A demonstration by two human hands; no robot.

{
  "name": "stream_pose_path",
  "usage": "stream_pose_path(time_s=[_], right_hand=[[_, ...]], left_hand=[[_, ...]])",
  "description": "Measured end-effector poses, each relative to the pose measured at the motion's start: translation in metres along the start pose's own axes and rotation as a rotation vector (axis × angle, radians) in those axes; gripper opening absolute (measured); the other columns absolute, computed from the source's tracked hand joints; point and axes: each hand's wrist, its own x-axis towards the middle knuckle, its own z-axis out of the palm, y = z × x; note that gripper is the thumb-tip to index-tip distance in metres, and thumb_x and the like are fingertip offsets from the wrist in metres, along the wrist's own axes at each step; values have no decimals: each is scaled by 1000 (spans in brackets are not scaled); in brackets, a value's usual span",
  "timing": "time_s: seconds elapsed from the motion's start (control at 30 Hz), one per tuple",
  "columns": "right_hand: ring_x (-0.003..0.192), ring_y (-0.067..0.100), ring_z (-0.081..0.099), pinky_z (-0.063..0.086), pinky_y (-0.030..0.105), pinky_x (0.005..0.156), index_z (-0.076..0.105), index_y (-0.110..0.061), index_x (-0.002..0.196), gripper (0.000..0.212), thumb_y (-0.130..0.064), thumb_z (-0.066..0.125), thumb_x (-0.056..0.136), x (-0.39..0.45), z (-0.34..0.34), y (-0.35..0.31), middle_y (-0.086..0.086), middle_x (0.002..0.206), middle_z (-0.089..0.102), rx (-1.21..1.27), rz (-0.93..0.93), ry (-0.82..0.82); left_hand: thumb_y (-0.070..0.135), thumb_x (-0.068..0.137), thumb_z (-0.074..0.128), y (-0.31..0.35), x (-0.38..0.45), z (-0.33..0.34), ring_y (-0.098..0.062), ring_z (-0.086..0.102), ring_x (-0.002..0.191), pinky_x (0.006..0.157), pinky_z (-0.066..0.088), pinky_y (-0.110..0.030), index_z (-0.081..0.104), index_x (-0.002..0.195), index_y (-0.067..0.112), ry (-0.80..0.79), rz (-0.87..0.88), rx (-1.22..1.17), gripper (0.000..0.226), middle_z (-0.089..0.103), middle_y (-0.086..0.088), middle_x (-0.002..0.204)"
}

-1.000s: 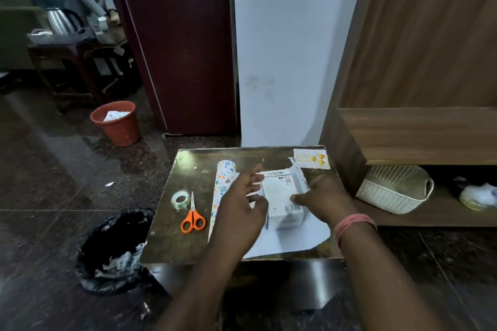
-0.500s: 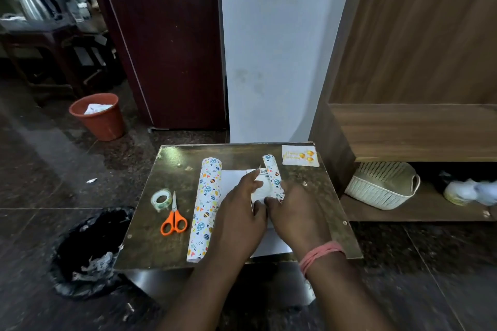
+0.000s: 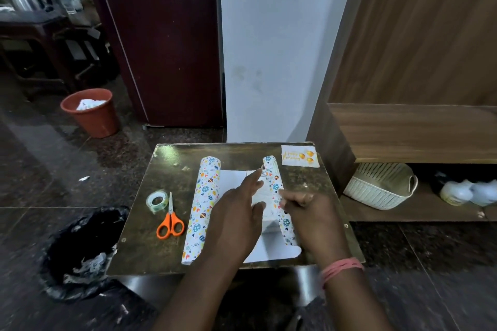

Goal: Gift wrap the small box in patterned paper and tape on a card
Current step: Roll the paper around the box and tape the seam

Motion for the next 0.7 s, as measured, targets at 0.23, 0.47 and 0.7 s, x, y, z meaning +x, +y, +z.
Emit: stream_pose_path(time_s=[0.23,0.47,0.7], right_hand=[[84,7,65,55,22,79,62,-47,125,59,1,68,91,21,-3,2,-8,96,65,-5,-111,-226],[114,6,62,55,38,96,44,-55,137,70,-7,68,92,37,-5,6,-10,126,58,-66,-169,-327],[90,-5,55,40,12,62,45,-50,124,51,-15,66,94,34,-12,-1,-7,123,46,-173,-168,-296]], left_hand=[[23,91,75,-9,11,-1,9,58,114,101,52,-29,53,138,49,-4,-66,-93,58,65,34,118],[34,97,68,9,24,2,7,65,100,80,50,-20,75,104,35,-58,-345,-500,10,74,20,106],[28,97,66,21,35,4,18,61,81,65,42,-4,81,89,23,-25,-384,-472,17,72,30,83]])
